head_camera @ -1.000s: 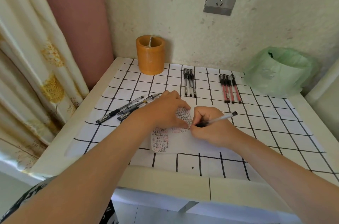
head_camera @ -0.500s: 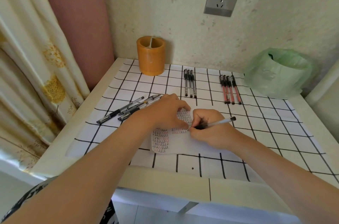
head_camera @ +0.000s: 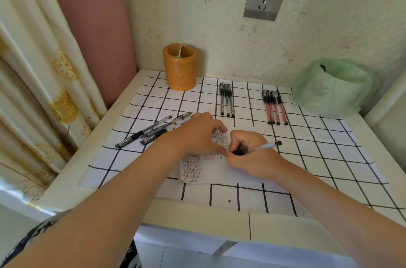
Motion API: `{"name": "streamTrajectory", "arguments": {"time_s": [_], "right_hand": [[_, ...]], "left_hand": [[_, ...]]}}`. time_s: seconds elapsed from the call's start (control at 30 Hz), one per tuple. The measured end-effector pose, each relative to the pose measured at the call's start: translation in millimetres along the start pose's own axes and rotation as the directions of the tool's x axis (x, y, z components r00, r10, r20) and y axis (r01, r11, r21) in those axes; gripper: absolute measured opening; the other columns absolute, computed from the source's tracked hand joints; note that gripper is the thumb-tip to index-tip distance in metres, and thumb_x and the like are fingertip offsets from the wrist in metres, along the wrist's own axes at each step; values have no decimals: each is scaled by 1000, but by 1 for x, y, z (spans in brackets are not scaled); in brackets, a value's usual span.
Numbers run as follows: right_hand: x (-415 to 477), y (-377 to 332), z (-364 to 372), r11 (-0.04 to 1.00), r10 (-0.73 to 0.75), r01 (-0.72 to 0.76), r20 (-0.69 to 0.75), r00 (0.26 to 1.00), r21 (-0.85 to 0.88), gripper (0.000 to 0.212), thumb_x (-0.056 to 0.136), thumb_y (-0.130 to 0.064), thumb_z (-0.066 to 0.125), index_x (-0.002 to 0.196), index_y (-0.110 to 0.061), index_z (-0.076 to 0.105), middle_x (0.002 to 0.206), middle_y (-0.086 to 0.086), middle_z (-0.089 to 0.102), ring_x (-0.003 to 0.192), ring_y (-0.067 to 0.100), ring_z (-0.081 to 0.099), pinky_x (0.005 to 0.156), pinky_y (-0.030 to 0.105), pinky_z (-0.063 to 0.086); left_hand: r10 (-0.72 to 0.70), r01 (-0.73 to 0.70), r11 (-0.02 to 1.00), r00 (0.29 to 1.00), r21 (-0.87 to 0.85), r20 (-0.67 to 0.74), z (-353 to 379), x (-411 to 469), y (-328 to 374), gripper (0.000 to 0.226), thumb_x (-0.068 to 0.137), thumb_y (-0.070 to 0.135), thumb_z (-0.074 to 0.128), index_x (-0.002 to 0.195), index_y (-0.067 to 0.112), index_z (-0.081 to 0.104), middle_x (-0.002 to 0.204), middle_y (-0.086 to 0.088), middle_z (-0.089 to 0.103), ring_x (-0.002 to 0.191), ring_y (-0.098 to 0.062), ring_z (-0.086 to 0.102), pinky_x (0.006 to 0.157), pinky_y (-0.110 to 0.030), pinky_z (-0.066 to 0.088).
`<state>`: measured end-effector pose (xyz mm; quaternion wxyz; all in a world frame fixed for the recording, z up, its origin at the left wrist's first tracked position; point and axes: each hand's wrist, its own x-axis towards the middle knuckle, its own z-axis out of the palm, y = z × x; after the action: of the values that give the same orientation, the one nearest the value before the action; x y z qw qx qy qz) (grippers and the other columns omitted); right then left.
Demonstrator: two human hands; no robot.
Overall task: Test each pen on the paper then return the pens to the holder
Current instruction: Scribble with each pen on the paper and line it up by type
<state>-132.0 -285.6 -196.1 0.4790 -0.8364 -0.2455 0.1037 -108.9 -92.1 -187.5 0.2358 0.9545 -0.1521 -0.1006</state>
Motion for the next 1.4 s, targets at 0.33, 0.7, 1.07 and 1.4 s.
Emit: {"name": "streamTrajectory", "arguments": {"time_s": [0.33,0.7,1.07,1.4], "right_hand": [[0,-2,0,1000,12,-12,14,1000,11,20,76,6,66,66,-6,53,63,0,52,55,9,44,49,21,34],[-2,-4,1,1000,4,-4,15,1000,0,22,77,5,66,66,-8,52,63,2,52,55,10,44,49,20,35],[-2,-8,-1,999,34,-35,63,997,21,22,76,6,65,66,-8,52,62,0,48,55,10,39,50,19,32],[3,-2,-4,976,81,-66,-63,995,205,14,78,3,62,70,0,51,62,10,50,54,17,41,47,25,31]], "left_hand": [[-1,1,1000,1000,-2,0,-1,-1,0,64,77,51,77,134,37,53,109,7,42,116,-13,33,97,-35,41],[-7,7,1000,1000,2,2,-2,-1,2,64,77,50,77,135,37,53,112,5,44,119,-16,34,97,-35,40],[-15,15,1000,1000,-3,3,-3,-3,4,65,77,51,77,136,36,53,114,5,44,120,-16,35,99,-37,41],[-9,9,1000,1000,1,1,-6,-9,6,64,80,51,74,138,37,51,117,6,45,118,-12,34,98,-34,39]]}}
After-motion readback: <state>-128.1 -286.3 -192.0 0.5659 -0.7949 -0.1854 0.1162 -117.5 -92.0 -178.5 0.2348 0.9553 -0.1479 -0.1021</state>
